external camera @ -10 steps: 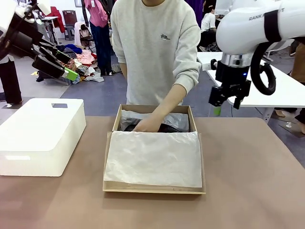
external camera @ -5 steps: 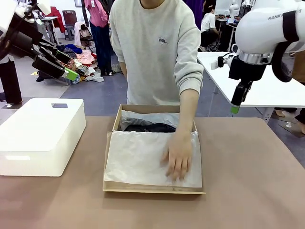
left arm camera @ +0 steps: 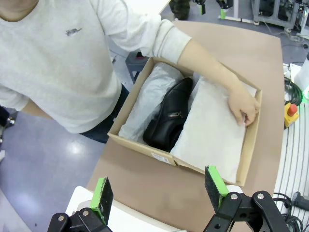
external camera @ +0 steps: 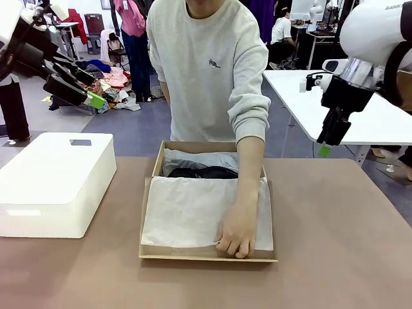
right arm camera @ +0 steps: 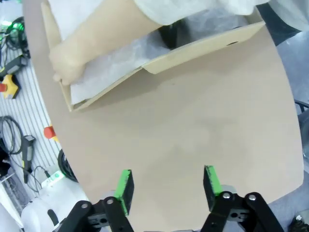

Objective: Pack the shoes into the box.
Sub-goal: Close the Shoes Box.

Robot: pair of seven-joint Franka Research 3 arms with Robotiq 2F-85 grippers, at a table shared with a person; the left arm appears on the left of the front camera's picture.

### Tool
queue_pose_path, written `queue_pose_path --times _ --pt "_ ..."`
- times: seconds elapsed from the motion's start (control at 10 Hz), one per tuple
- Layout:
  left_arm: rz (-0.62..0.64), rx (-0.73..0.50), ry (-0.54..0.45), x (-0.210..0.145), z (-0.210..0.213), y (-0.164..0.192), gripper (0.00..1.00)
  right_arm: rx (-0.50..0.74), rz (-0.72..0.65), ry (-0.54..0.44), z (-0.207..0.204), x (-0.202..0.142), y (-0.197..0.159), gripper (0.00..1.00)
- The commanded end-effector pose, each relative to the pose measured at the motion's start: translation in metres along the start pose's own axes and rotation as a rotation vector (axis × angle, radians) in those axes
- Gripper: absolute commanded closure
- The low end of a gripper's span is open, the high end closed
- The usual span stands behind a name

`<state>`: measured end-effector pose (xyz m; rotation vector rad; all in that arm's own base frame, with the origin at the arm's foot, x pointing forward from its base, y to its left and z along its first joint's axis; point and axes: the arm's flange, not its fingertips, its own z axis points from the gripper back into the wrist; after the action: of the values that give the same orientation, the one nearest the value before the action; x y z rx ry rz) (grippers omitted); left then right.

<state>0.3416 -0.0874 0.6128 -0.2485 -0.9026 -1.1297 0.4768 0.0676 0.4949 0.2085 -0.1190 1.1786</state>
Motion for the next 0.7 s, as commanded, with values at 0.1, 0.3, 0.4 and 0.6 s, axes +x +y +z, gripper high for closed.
queue_pose_path --times 0.1,0.3,0.4,0.6 --pt "-0.012 -0.015 -0.012 -0.002 0.0 0.001 0.0 0.087 0.069 -0.055 0.01 -0.007 -0.01 0.99" --pt "-0.012 -0.015 -0.012 -0.002 0.0 0.001 0.0 0.13 0.122 -0.093 0.009 -0.009 -0.017 1.0" --pt "-0.012 -0.015 -0.012 -0.002 0.0 0.001 0.0 0.131 0.121 -0.104 0.006 -0.01 -0.02 1.0" --pt "-0.012 -0.015 -0.012 -0.002 0.0 0.001 0.0 0.131 0.136 -0.138 0.0 -0.011 -0.024 1.0"
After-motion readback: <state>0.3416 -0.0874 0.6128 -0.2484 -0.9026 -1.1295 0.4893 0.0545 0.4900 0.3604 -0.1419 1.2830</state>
